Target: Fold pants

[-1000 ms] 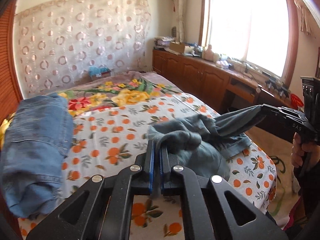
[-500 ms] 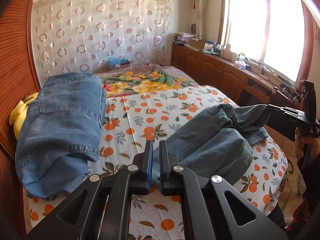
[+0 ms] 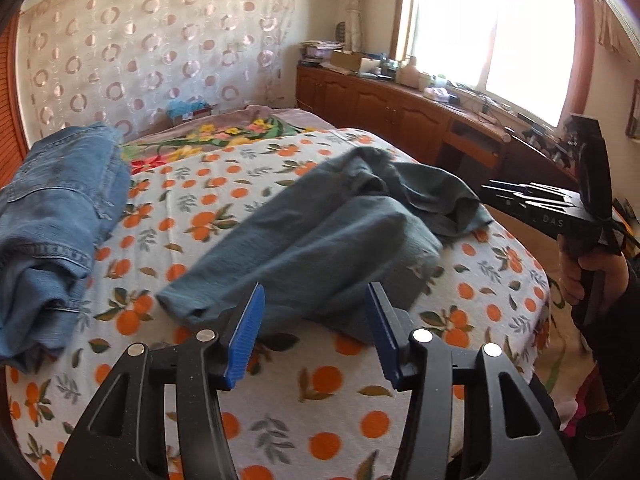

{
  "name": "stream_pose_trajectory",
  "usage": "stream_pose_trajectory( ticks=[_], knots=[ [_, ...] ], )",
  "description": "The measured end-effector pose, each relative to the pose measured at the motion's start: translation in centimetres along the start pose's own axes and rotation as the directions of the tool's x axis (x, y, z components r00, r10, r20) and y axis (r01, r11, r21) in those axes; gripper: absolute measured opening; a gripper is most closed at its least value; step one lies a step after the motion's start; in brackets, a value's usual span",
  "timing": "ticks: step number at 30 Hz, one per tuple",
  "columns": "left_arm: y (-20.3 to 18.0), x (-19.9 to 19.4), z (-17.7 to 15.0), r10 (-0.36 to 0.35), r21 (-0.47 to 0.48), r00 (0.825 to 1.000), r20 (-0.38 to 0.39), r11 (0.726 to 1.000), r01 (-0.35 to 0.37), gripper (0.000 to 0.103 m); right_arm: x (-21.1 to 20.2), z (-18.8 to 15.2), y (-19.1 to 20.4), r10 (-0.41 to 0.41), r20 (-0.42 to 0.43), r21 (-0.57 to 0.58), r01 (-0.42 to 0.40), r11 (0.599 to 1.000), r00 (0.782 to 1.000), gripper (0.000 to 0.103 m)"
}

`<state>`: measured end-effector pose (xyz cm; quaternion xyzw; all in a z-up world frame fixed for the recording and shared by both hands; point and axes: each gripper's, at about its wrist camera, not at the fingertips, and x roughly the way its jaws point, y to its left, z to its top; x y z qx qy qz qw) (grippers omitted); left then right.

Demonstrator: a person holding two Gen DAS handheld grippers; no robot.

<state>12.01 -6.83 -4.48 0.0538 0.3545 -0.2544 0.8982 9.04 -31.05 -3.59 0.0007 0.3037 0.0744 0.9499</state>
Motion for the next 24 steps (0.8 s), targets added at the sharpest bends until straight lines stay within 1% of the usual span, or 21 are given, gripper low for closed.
stream_pose_trajectory(
  ticks=[1,4,9,10,11,12,13,15,18,21,24],
  knots=[
    [-0.5,0.2,-0.2,-0.012,0.009,1.000,-0.006,1.000,0.012,0.053,-1.0,-0.5,-0.1,0.005,0.001,-0.001,-0.005,1.000,1.000,0.037],
    [-2.2,0.9,-0.8,-0.051,0.041,0.998,-0.036,0.998,0.052,0.053,-1.1,-1.0,0.1,0.024,-0.008,-0.002,-0.024,1.000,1.000,0.038],
    [-3.4,2.9,-1.2,-0.031,0.069,0.996,-0.089,0.997,0.038,0.053,-0.6,-1.5,0.4,0.047,-0.029,-0.005,-0.047,0.999,0.998,0.039],
    [-3.3,3.2,-1.2,-0.027,0.067,0.995,-0.093,0.997,0.034,0.051,-0.5,-1.4,0.4,0.051,-0.033,-0.003,-0.051,0.999,0.998,0.039],
    [-3.3,3.3,-1.2,-0.029,0.066,0.995,-0.094,0.997,0.035,0.045,-0.4,-1.5,0.3,0.055,-0.036,-0.002,-0.056,0.998,0.998,0.039],
    [-3.1,3.5,-1.2,-0.034,0.060,0.995,-0.095,0.997,0.040,0.031,-0.3,-1.5,0.4,0.060,-0.037,0.001,-0.060,0.998,0.998,0.039],
    [-2.7,3.4,-1.1,-0.042,0.045,0.995,-0.091,0.998,0.046,0.024,-0.1,-1.5,0.3,0.066,-0.040,0.003,-0.066,0.998,0.997,0.039],
    [-2.1,2.9,-0.7,-0.044,0.023,0.997,-0.065,0.999,0.046,0.014,0.1,-1.5,0.6,0.077,-0.046,0.003,-0.077,0.997,0.996,0.039],
    [-1.4,1.5,0.0,-0.026,0.009,0.999,-0.018,1.000,0.026,0.008,0.7,-1.5,1.3,0.091,-0.058,-0.005,-0.091,0.996,0.994,0.039],
    [-0.7,0.0,0.8,-0.009,0.003,1.000,0.020,1.000,0.009,0.006,1.6,-1.4,2.1,0.111,-0.069,-0.019,-0.113,0.993,0.991,0.040],
    [-0.1,-0.8,1.3,0.003,0.002,0.999,0.041,1.000,-0.003,0.005,2.7,-1.0,2.9,0.139,-0.082,-0.037,-0.142,0.989,0.987,0.040]
  ],
)
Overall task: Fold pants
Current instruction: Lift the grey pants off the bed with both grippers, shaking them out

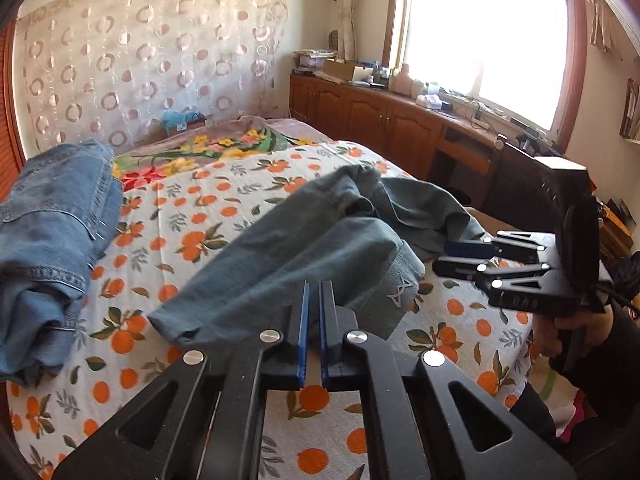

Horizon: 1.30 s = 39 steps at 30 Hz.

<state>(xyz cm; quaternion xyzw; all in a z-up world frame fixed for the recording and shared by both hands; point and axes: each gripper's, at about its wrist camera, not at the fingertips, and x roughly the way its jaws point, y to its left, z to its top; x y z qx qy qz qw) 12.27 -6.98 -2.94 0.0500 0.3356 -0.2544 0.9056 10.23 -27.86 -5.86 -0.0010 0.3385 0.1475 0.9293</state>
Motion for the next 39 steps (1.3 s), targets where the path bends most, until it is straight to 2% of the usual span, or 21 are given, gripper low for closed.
stream_pose_trajectory(
  ticks=[8,12,13,14,15,18,23,27,35,39],
  knots=[
    [0.4,0.2,-0.8,-0.005,-0.005,1.000,-0.022,1.000,0.005,0.005,3.0,0.9,1.3,0.041,-0.055,-0.079,-0.045,0.996,0.998,0.040],
    [0.4,0.8,-1.5,-0.005,-0.021,0.999,-0.047,1.000,0.004,0.015,3.4,2.4,1.4,0.040,-0.022,-0.094,-0.042,0.995,0.999,0.040],
    [0.4,1.0,-1.6,-0.006,-0.027,0.999,-0.052,1.000,0.005,0.020,3.4,2.7,1.4,0.049,-0.006,-0.092,-0.049,0.995,0.999,0.036],
    [0.5,1.1,-1.7,-0.008,-0.033,0.998,-0.057,0.999,0.006,0.023,3.2,3.2,1.2,0.062,0.014,-0.090,-0.060,0.994,0.998,0.011],
    [0.5,1.2,-1.9,-0.012,-0.035,0.998,-0.060,0.999,0.010,0.030,3.1,3.6,1.0,0.070,0.028,-0.090,-0.067,0.994,0.997,0.003],
    [0.2,1.3,-2.3,-0.021,-0.034,0.998,-0.060,0.999,0.019,0.047,2.5,4.8,0.7,0.085,0.082,-0.094,-0.078,0.993,0.993,0.002],
    [-1.1,1.7,-2.4,-0.052,-0.029,0.997,-0.065,0.998,0.051,0.047,2.3,7.1,0.8,0.081,0.123,-0.135,-0.064,0.989,0.989,0.002],
    [-2.2,3.1,-2.1,-0.072,-0.020,0.994,-0.088,0.997,0.070,0.047,2.5,7.6,1.0,0.061,0.145,-0.147,-0.040,0.988,0.988,0.002],
    [-2.9,7.0,-0.8,-0.067,-0.033,0.987,-0.149,0.997,0.063,0.047,0.6,6.8,0.1,0.038,0.164,-0.107,-0.021,0.994,0.986,0.002],
    [-3.4,8.2,-0.5,-0.098,-0.048,0.981,-0.165,0.995,0.091,0.047,0.4,6.8,-0.1,0.029,0.169,-0.089,-0.014,0.996,0.985,0.002]
  ],
)
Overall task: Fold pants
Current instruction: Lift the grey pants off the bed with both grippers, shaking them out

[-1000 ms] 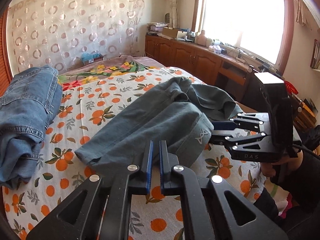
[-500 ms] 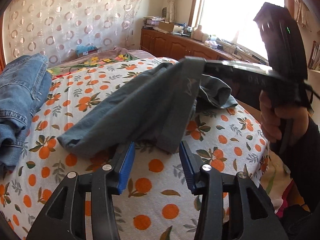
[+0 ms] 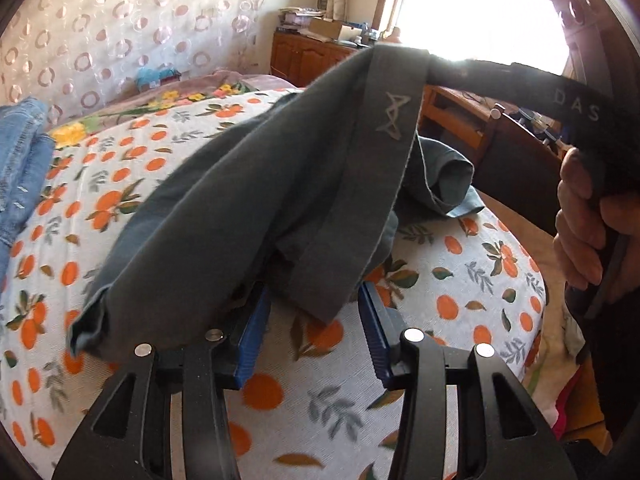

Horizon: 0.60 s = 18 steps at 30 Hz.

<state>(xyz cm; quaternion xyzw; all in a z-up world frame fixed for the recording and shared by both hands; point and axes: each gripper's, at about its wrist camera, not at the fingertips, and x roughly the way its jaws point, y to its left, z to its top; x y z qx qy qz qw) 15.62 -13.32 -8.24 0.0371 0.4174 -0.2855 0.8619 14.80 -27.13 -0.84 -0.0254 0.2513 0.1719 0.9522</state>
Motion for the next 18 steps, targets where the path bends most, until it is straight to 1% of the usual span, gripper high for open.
stream_pose_trajectory(
  ticks=[2,3,4,5,6,7,9,14,18],
  knots=[
    [-0.1,0.4,0.0,0.016,0.005,1.000,-0.001,1.000,-0.016,0.046,-0.2,0.0,0.0,-0.005,0.002,0.001,0.005,1.000,1.000,0.002],
    [-0.1,0.6,0.0,0.024,0.007,1.000,0.002,1.000,-0.024,0.040,-0.2,0.1,0.1,-0.007,0.001,0.001,0.007,1.000,1.000,0.002],
    [0.0,0.5,0.0,0.025,0.004,1.000,0.006,1.000,-0.025,0.023,-0.2,0.0,0.0,-0.009,-0.001,0.002,0.009,1.000,1.000,0.002],
    [0.2,0.4,0.0,0.022,-0.002,1.000,0.012,1.000,-0.022,0.019,-0.2,-0.1,0.1,-0.012,-0.002,0.002,0.012,1.000,1.000,0.002],
    [0.4,0.0,0.0,0.025,-0.009,0.999,0.024,1.000,-0.025,0.009,-0.1,-0.2,0.1,-0.013,-0.005,0.003,0.013,1.000,1.000,0.002],
    [0.7,-0.6,0.0,0.030,-0.011,0.999,0.042,0.999,-0.030,0.006,-0.2,-0.2,0.1,-0.013,-0.007,0.004,0.013,1.000,1.000,0.002],
    [1.1,-1.8,0.3,0.033,-0.012,0.997,0.074,0.999,-0.033,0.004,-0.2,-0.3,0.0,-0.008,-0.010,0.007,0.008,1.000,1.000,0.002],
    [1.9,-6.3,0.8,0.045,-0.013,0.986,0.161,0.999,-0.044,0.003,-1.0,0.3,0.2,0.010,0.001,0.007,-0.010,1.000,1.000,0.002],
    [2.6,-11.3,1.1,0.062,-0.014,0.966,0.251,0.998,-0.060,0.003,-2.1,1.1,1.1,0.039,0.025,-0.011,-0.039,0.999,0.999,0.002]
  ],
)
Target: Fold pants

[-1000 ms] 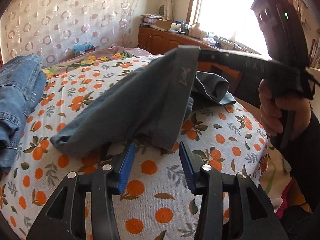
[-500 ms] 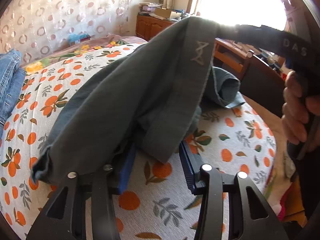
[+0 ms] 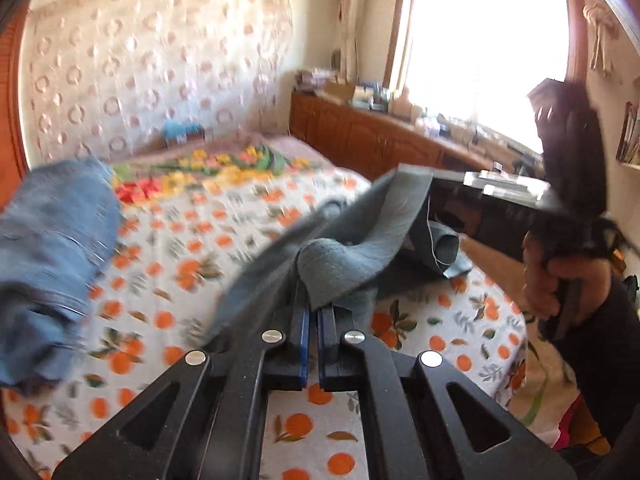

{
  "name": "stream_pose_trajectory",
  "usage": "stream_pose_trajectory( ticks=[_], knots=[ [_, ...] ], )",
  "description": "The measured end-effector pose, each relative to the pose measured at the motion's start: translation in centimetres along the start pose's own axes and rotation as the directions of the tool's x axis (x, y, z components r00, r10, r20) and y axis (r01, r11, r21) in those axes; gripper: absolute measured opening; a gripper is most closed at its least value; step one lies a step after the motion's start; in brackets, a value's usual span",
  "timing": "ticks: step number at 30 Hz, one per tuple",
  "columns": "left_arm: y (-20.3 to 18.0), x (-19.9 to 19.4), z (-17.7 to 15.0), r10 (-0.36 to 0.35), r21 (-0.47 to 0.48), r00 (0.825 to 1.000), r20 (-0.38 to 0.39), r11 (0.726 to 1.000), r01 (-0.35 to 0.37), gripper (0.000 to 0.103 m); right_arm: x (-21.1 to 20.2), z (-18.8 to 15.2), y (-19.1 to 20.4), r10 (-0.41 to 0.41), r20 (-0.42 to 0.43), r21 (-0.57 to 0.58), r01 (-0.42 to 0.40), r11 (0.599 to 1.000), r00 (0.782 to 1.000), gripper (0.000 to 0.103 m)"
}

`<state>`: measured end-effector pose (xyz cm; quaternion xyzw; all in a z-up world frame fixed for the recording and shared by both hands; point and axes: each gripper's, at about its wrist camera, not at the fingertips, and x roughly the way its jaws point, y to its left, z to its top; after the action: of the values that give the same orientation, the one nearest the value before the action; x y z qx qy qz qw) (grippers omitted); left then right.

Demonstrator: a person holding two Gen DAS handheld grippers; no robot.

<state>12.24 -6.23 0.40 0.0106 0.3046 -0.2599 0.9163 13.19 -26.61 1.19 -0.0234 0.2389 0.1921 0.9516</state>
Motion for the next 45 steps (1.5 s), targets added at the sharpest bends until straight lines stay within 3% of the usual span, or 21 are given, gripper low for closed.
stream_pose_trajectory(
  ticks=[4,8,11,15,20,24,29,31,36,37,38,42,45],
  knots=[
    [1.2,-2.2,0.8,0.032,0.003,0.999,0.034,0.999,-0.032,0.003,0.1,0.3,1.2,0.021,0.003,-0.027,-0.021,0.999,1.000,0.002],
    [2.6,-1.7,0.2,0.061,-0.011,0.998,0.011,0.998,-0.061,0.003,1.5,-0.5,1.7,0.044,-0.045,-0.036,-0.045,0.998,0.998,0.003],
    [3.3,-0.9,-0.5,0.068,-0.026,0.998,-0.008,0.997,-0.068,0.003,2.5,-2.1,1.4,0.046,-0.106,-0.038,-0.050,0.998,0.993,0.018],
    [3.6,-0.1,-1.3,0.071,-0.037,0.997,-0.029,0.997,-0.072,0.003,2.8,-4.4,0.1,0.046,-0.185,-0.020,-0.051,0.998,0.982,0.025],
    [3.8,-0.2,-1.3,0.076,-0.048,0.997,-0.028,0.996,-0.077,0.003,2.1,-7.1,-3.0,-0.013,-0.249,0.022,0.019,1.000,0.969,0.025],
    [4.0,-0.2,-1.6,0.075,-0.058,0.997,-0.029,0.995,-0.077,0.003,0.3,-8.0,-5.7,-0.062,-0.239,0.072,0.081,0.994,0.969,0.027],
    [4.0,0.1,-1.9,0.073,-0.060,0.997,-0.039,0.995,-0.075,0.003,-0.4,-7.9,-7.9,-0.130,-0.205,0.090,0.151,0.984,0.970,0.049],
    [4.0,0.1,-2.1,0.072,-0.060,0.997,-0.041,0.995,-0.074,0.003,0.4,-7.7,-8.3,-0.146,-0.221,0.084,0.168,0.982,0.964,0.050],
    [4.1,0.1,-2.5,0.076,-0.056,0.996,-0.050,0.995,-0.079,0.003,3.1,-6.4,-7.8,-0.082,-0.249,0.068,0.102,0.992,0.965,0.049],
    [4.1,0.1,-2.5,0.077,-0.058,0.996,-0.049,0.995,-0.080,0.003,3.9,-6.0,-7.7,-0.069,-0.264,0.053,0.086,0.995,0.962,0.035],
    [4.3,0.0,-2.5,0.077,-0.061,0.996,-0.049,0.995,-0.080,0.003,4.5,-5.5,-7.7,-0.064,-0.274,0.035,0.076,0.996,0.960,0.014],
    [4.7,0.1,-2.8,0.078,-0.073,0.996,-0.054,0.994,-0.082,0.003,6.8,-3.0,-8.3,-0.049,-0.281,-0.010,0.048,0.999,0.958,0.004],
    [5.0,0.2,-3.1,0.079,-0.079,0.995,-0.062,0.993,-0.084,0.003,7.3,-0.3,-9.1,-0.110,-0.195,-0.020,0.108,0.994,0.975,0.004]
  ],
)
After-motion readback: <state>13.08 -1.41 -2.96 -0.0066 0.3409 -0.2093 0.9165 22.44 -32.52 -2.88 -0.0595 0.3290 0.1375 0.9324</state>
